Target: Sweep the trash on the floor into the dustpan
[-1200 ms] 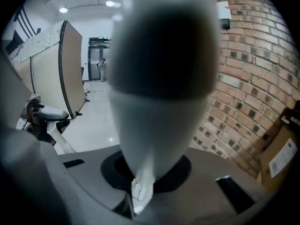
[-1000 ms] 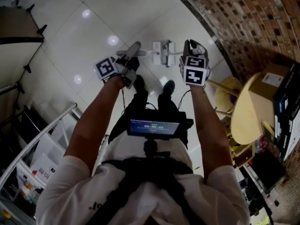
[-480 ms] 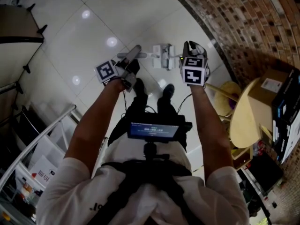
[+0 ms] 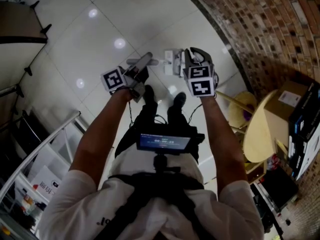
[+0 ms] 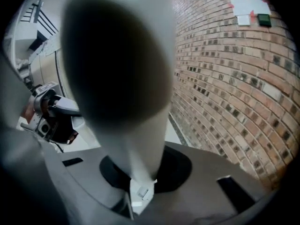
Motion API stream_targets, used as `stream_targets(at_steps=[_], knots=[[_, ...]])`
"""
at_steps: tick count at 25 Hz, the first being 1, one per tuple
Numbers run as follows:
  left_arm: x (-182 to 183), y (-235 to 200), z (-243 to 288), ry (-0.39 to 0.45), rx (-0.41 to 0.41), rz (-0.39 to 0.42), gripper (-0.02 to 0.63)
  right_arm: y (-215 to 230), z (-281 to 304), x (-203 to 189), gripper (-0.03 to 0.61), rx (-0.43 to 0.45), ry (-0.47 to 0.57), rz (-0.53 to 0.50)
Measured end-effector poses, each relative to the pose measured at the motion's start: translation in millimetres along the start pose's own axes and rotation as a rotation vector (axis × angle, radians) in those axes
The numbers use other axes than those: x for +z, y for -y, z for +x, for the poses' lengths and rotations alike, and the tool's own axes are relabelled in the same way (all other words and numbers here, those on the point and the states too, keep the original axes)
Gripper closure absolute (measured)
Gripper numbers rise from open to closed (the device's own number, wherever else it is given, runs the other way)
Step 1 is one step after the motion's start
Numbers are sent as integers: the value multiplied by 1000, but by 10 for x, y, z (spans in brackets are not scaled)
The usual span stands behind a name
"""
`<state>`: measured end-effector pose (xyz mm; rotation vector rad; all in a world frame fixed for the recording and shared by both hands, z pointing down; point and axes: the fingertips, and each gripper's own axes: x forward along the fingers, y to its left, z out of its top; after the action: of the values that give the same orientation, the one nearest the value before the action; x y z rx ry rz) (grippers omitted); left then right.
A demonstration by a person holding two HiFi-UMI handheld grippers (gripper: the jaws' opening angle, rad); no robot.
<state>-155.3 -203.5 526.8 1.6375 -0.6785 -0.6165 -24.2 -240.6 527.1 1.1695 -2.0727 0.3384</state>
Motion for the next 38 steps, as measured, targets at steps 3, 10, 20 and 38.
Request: stream_targets(at_steps=[3,10,20,38], knots=[[4,1,12,-2,-4,-3,515,-222,-56,147,519,81,43,-52],[44,39,68,12,-28,-21,515,-649,-98,242,512,221,53,-133],[67,149,185,35,-88,-8,515,-913,-119,96,439,320,8,-193],[146,-1,38,25,-34,-54,517,-1001,-131,37,370,424,-50,-243]])
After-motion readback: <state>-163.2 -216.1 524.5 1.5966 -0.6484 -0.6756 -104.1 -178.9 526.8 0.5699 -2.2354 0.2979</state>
